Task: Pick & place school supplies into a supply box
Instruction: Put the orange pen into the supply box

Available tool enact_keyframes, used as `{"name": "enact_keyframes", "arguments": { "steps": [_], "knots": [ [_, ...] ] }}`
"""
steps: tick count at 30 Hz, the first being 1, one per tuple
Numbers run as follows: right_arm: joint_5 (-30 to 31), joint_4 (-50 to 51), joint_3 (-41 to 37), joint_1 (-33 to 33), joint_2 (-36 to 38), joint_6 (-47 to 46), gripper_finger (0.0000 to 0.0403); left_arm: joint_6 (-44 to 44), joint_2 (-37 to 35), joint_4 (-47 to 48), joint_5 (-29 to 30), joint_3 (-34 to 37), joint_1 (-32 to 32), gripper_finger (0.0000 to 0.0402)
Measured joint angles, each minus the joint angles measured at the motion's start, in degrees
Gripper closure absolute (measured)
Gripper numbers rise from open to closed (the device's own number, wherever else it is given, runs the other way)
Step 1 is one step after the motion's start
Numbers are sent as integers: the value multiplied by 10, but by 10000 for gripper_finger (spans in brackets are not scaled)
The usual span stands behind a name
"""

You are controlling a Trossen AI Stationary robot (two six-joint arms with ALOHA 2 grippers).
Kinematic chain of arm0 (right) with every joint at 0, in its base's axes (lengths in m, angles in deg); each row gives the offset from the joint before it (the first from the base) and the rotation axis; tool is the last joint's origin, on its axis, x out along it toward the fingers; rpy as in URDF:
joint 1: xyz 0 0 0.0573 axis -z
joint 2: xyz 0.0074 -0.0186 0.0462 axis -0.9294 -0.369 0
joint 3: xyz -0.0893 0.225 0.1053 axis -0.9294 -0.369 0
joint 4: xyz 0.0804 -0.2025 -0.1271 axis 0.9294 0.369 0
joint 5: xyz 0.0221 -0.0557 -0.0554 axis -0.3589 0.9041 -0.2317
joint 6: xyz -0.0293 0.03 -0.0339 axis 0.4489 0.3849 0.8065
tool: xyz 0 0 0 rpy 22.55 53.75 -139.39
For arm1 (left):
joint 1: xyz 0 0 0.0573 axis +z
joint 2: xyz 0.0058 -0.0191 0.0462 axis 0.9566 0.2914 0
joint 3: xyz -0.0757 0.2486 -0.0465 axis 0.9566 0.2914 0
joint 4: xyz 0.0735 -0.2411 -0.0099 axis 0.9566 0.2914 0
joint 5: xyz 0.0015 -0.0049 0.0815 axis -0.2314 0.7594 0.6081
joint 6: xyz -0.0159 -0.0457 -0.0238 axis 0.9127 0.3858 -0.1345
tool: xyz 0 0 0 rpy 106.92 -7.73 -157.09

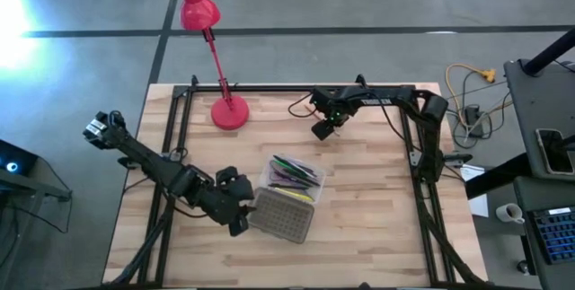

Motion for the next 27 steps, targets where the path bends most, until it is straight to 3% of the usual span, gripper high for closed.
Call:
{"name": "enact_keyframes", "arguments": {
  "steps": [5, 12, 16, 19, 24, 27],
  "knots": [
    [-1, 5, 4, -4, -14, 0, 272, -4, 0, 4, 0, 0, 0, 263],
    [-6, 13, 3, -8, -5, 39, 382, -5, 0, 9, 0, 4, 0, 263],
    [-88, 36, 1, -5, 5, 35, 390, -6, 0, 14, 0, 6, 0, 263],
    [-113, 57, -6, -21, 35, 23, 392, -7, 0, 27, -2, 7, -3, 263],
    [-120, 33, 15, -78, 126, -5, 393, -7, 0, 47, -6, 16, -22, 263],
    [-113, 5, 24, -135, 145, -41, 393, -2, 0, 47, -9, 31, -46, 263]
  ]
}}
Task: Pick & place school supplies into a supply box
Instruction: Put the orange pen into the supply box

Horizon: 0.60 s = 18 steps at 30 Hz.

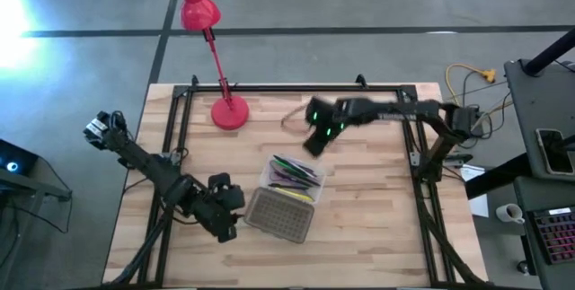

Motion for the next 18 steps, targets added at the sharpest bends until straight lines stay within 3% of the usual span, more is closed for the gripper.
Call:
{"name": "enact_keyframes", "arguments": {
  "steps": [6, 18],
  "knots": [
    [-32, -76, 6, -94, -21, -76, 393, 50, 4, -31, -49, 22, -50, 263],
    [-35, -80, 6, -163, -64, -152, 367, 74, 126, -206, -62, 20, -90, 263]
  ]
}}
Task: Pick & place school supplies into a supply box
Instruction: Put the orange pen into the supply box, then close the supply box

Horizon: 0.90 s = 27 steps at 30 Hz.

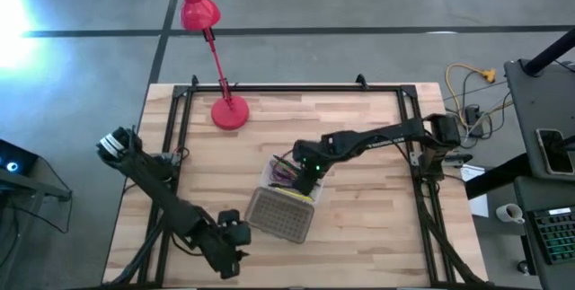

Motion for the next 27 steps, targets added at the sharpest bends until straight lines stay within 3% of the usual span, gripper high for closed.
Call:
{"name": "enact_keyframes", "arguments": {
  "steps": [6, 19, 27],
  "knots": [
    [15, 1, -2, -28, 0, -19, 366, 3, 49, -4, 0, -10, 0, 263],
    [59, 13, -2, -51, 3, -21, 320, 3, 77, -23, 39, -9, 22, 263],
    [220, 131, -2, -42, 46, -6, 305, 27, 77, -31, 40, -2, 21, 263]
  ]
}}
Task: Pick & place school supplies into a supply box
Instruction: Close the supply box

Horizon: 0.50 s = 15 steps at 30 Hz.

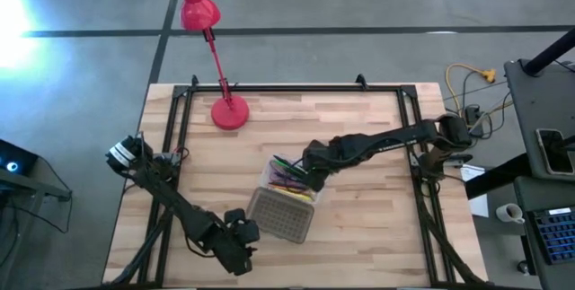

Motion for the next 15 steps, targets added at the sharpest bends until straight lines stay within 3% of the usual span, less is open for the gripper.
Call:
{"name": "enact_keyframes", "arguments": {
  "steps": [8, 15],
  "knots": [
    [19, -26, -1, 68, -5, 6, 322, 42, 0, -38, -26, 6, -4, 263],
    [-37, -66, -1, 134, -50, 33, 335, 52, 25, -111, -24, 35, -6, 263]
  ]
}}
